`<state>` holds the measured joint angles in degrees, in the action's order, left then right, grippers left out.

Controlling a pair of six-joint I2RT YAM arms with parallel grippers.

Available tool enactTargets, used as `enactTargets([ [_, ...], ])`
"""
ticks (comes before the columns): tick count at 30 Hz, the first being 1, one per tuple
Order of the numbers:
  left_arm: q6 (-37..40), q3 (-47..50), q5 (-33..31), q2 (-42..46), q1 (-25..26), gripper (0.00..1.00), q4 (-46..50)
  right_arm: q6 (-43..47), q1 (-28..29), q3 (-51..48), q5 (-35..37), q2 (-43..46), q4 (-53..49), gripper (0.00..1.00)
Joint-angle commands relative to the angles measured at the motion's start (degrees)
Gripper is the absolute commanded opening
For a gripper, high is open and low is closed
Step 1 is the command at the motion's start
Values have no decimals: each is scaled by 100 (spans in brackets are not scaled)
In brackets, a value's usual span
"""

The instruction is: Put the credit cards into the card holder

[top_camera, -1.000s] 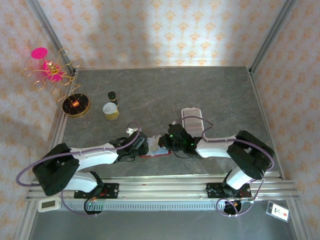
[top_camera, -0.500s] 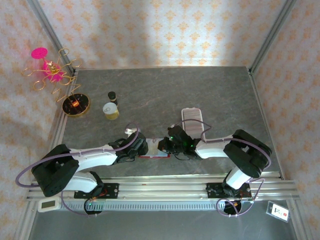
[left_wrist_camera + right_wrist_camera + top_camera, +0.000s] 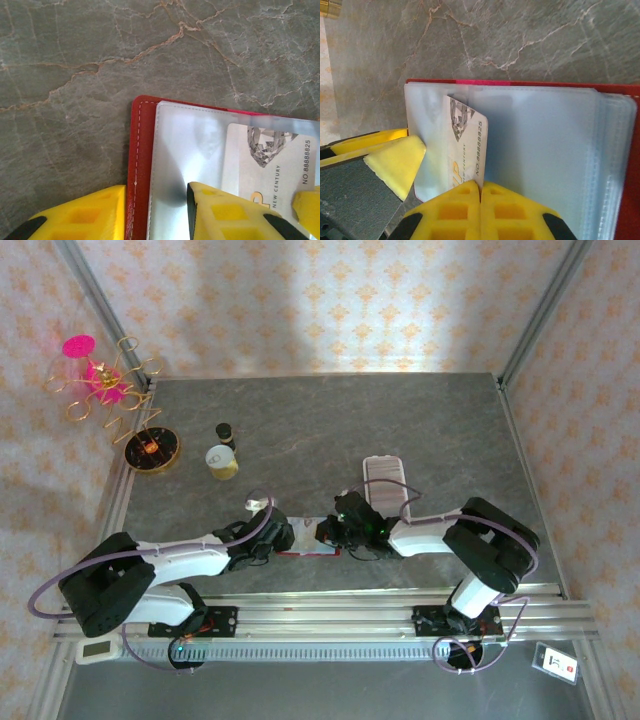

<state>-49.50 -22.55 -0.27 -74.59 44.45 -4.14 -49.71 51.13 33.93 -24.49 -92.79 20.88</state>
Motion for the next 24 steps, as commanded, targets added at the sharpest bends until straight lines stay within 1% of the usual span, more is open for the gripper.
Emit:
enactTargets([
  [1,-165,185,904,-155,64,34,-364,49,72,165,-10,-133,-77,0],
  [12,-225,389,1039,84,62,34,-579,-21,116,380,-9,-317,-65,0],
  [24,-301,593,1034,253,59,34,-798,58,142,727,131,-501,-401,0],
])
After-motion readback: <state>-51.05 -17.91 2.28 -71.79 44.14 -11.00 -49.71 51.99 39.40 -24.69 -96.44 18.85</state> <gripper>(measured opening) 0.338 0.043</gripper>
